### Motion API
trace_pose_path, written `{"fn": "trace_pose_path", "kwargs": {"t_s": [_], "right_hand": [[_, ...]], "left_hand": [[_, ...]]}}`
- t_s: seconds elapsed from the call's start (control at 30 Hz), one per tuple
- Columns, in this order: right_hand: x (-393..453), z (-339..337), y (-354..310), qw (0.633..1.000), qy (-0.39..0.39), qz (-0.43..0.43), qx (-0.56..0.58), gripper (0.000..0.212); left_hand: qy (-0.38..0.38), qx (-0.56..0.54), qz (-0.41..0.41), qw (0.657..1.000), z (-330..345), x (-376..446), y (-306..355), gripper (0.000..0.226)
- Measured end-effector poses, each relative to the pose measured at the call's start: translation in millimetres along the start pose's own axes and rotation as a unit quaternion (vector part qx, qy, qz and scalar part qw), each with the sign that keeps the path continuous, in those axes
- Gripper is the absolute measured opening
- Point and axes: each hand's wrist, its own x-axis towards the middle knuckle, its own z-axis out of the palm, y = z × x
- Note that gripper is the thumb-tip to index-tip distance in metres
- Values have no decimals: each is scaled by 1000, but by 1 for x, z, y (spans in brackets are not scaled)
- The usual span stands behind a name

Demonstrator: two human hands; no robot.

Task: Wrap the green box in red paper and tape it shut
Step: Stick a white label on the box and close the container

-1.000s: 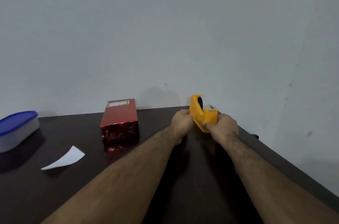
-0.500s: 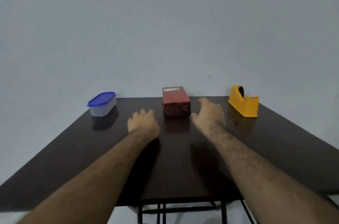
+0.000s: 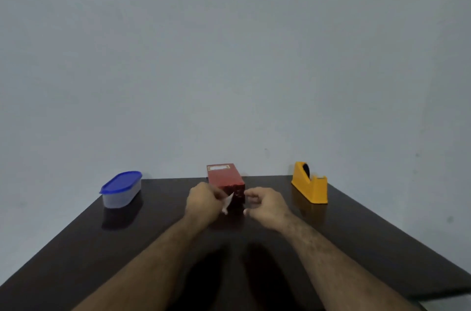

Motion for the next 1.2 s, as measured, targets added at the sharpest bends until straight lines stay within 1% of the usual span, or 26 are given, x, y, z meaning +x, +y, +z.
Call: {"fn": "trace_pose_path", "kwargs": {"t_s": [0.03,0.07,0.1,0.17,0.23,0.3,0.33,0.4,0.43,0.5,0.57,0.6,0.67,0.73,0.77,0.83,0.9,0.93,1.0,1.07,1.1,1.17,1.2], "right_hand": [[7,-8,4,999,-5,-18,37,55],[11,-14,6,997,-2,-38,63,49],[19,-23,9,994,17,-53,91,41],[34,-42,11,985,65,-71,141,28],[54,-62,19,979,102,-79,159,24],[75,-83,30,976,132,-69,156,28],[89,-94,39,973,154,-56,162,28],[115,-113,55,963,174,-35,205,23],[126,-121,61,959,171,-30,225,18],[147,-134,68,949,161,-14,271,19],[164,-146,72,931,152,12,332,19],[174,-154,72,919,142,25,367,19],[187,-164,71,904,110,43,411,19],[197,-177,70,911,99,42,398,23],[201,-182,68,916,107,41,383,22],[207,-196,59,927,138,48,345,17],[210,-211,40,938,153,59,306,9],[210,-221,28,939,159,79,293,9],[205,-231,9,936,186,109,278,15],[193,-241,-10,934,181,127,281,14],[183,-243,-23,931,173,146,288,11],[164,-242,-38,926,145,175,300,6],[157,-242,-44,925,134,187,304,9]], "left_hand": [[12,-105,6,994,8,8,17,11],[11,-199,3,980,15,11,32,10],[0,-281,1,960,23,18,50,9],[-23,-376,-5,926,35,35,79,6],[-38,-414,5,910,49,62,101,6],[-49,-419,27,906,60,90,116,9],[-51,-401,45,914,69,108,122,9],[-56,-375,86,921,85,141,132,7],[-62,-378,102,918,90,154,137,7],[-91,-395,127,905,103,182,146,8],[-127,-419,141,888,113,202,154,13],[-133,-422,146,885,116,214,160,17],[-122,-397,153,897,117,230,170,20],[-118,-375,148,907,114,244,183,16],[-114,-366,138,913,111,248,191,13],[-110,-364,110,918,104,250,209,9],[-125,-375,97,914,88,245,228,7],[-149,-388,80,906,76,243,237,7],[-207,-416,56,884,55,237,243,16],[-276,-410,53,868,31,228,246,27],[-300,-394,49,867,18,224,247,30],[-310,-369,54,875,3,214,245,34],[-316,-358,64,876,-2,212,245,35]]}}
